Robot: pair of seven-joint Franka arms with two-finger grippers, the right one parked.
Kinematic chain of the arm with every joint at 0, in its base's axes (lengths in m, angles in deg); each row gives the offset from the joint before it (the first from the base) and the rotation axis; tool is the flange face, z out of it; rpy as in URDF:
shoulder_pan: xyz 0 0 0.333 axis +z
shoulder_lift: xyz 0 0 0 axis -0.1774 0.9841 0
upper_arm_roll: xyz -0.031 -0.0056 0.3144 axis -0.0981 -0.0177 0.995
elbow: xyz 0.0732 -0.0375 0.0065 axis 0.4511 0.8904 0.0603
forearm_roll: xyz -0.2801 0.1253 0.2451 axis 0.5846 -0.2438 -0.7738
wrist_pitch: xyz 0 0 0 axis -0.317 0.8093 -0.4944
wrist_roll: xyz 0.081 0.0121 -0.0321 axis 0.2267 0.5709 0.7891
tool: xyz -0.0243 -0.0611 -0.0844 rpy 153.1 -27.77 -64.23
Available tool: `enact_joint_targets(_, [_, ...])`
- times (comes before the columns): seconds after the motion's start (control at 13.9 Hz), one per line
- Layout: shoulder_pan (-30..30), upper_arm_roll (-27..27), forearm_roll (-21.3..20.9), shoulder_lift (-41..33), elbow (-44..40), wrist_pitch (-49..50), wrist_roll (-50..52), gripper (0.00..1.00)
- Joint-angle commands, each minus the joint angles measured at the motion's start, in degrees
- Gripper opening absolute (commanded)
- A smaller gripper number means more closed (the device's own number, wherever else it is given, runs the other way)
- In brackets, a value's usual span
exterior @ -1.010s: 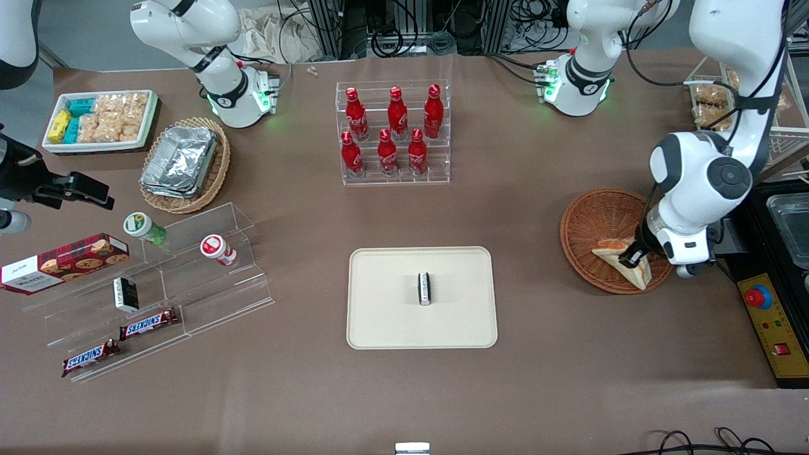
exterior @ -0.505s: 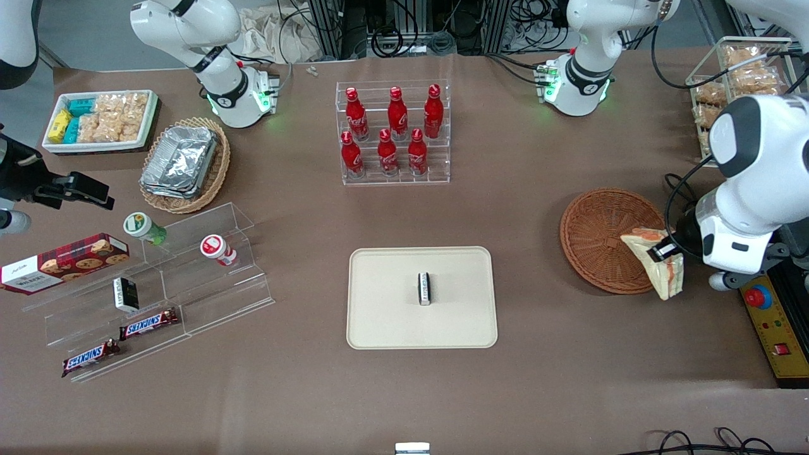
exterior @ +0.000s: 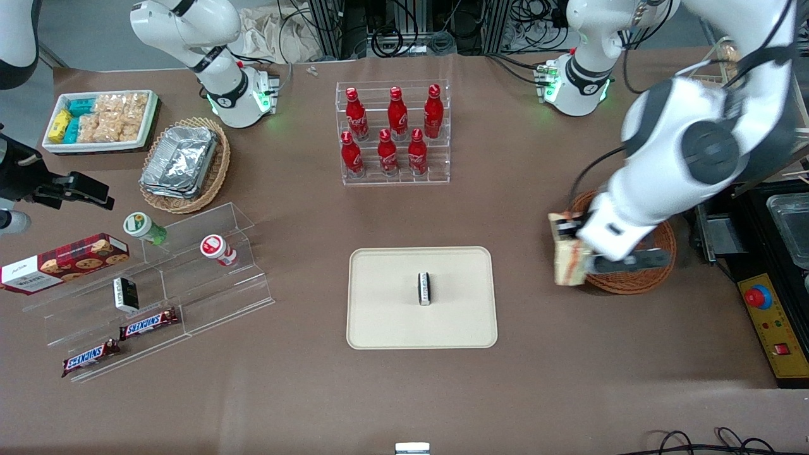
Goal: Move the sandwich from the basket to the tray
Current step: 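Lift the sandwich and carry it toward the white tray, then lower the sandwich onto the white tray beside the black box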
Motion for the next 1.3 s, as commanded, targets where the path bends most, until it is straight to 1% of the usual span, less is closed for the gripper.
enact_joint_targets(0.0, [-4.6, -0.5, -2.2, 11.2, -4.5, -5.8, 2.0, 0.0])
enact_joint_targets(0.14, [-6.7, -0.5, -6.9, 15.9, -4.5, -10.2, 2.7, 0.0])
enact_joint_targets(0.36, [-8.7, -0.3, -11.1, 20.3, -4.4, -14.7, 5.9, 0.0])
enact_joint_targets(0.58, [-10.1, -0.1, -13.5, 24.9, -6.6, -19.1, 9.3, 0.0])
enact_joint_targets(0.65, [-10.2, 0.0, -15.3, 26.1, -7.0, -20.9, 11.5, 0.0])
enact_joint_targets(0.72, [-10.2, 0.0, -17.1, 26.8, -7.6, -21.6, 14.5, 0.08])
enact_joint_targets(0.79, [-10.3, 0.0, -18.6, 27.4, -7.8, -21.8, 17.2, 0.36])
enact_joint_targets(0.94, [-10.7, 0.0, -20.9, 27.8, -7.8, -23.1, 18.6, 1.0])
enact_joint_targets(1.23, [-10.6, 0.0, -20.9, 27.2, -8.4, -23.4, 19.1, 1.0])
